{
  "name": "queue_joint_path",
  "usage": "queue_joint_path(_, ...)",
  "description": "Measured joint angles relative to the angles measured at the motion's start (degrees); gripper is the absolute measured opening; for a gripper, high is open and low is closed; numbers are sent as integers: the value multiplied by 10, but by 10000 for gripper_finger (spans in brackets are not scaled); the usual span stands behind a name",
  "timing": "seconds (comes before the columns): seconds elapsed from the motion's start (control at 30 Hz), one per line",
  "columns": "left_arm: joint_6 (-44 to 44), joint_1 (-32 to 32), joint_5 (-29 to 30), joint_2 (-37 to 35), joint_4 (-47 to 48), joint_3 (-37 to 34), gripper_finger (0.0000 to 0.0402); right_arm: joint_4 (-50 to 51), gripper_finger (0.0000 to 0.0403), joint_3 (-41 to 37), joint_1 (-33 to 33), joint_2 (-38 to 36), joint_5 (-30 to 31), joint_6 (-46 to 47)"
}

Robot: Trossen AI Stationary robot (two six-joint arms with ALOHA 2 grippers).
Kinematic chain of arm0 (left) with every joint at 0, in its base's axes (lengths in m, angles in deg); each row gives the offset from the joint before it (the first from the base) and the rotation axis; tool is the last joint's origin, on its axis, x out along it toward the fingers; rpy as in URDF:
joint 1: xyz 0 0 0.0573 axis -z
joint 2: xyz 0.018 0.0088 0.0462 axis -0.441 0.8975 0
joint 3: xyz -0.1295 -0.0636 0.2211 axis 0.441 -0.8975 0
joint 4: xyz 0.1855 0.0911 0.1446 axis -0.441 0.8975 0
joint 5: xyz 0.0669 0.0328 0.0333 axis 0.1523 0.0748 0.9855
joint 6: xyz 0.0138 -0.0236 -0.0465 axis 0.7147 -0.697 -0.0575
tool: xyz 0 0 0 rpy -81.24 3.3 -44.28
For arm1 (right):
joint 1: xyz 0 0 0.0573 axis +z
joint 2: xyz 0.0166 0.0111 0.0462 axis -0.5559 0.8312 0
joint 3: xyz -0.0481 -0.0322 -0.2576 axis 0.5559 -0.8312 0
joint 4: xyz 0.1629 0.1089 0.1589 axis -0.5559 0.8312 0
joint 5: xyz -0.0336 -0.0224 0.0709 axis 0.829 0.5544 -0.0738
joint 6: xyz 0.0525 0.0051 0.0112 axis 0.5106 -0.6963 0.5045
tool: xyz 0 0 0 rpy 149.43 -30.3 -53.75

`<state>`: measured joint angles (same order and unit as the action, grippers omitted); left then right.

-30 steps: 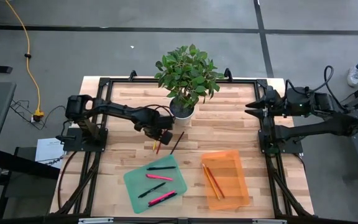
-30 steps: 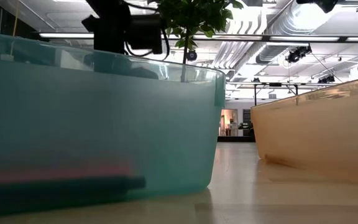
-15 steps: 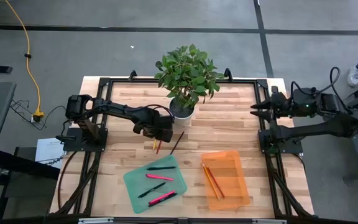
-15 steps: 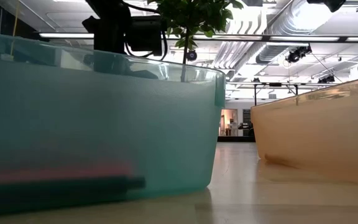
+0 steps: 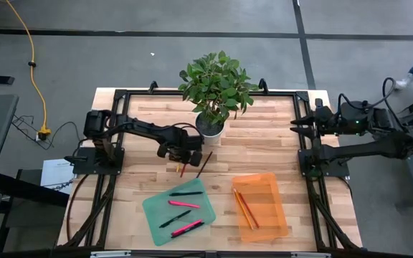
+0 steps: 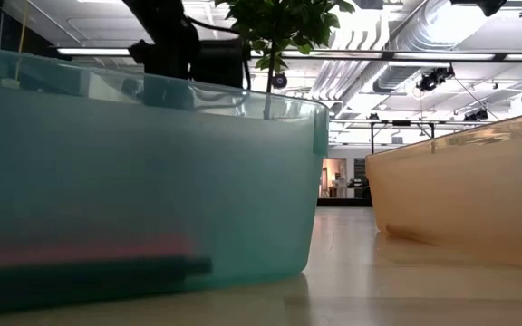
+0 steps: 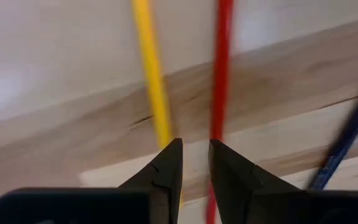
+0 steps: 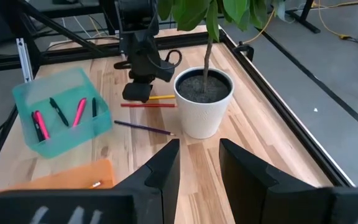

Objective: Sort pens & pencils
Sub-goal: Put the yellow pencil into the orange bin

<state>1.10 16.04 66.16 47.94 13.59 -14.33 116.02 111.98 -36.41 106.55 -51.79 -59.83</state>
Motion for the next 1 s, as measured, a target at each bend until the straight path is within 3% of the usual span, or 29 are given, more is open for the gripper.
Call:
queue_joint_path(0.4,15,0,-7,16,17,7,65,0,103,0,0,-4,-9,6)
queue_joint_path(0.67,46,0,44,15,88,56,65,-6,103,0,0,-4,-9,-4)
queue_joint_path(1.0,68,-16,45,15,133,57,65,-7,103,0,0,-3,-9,-5)
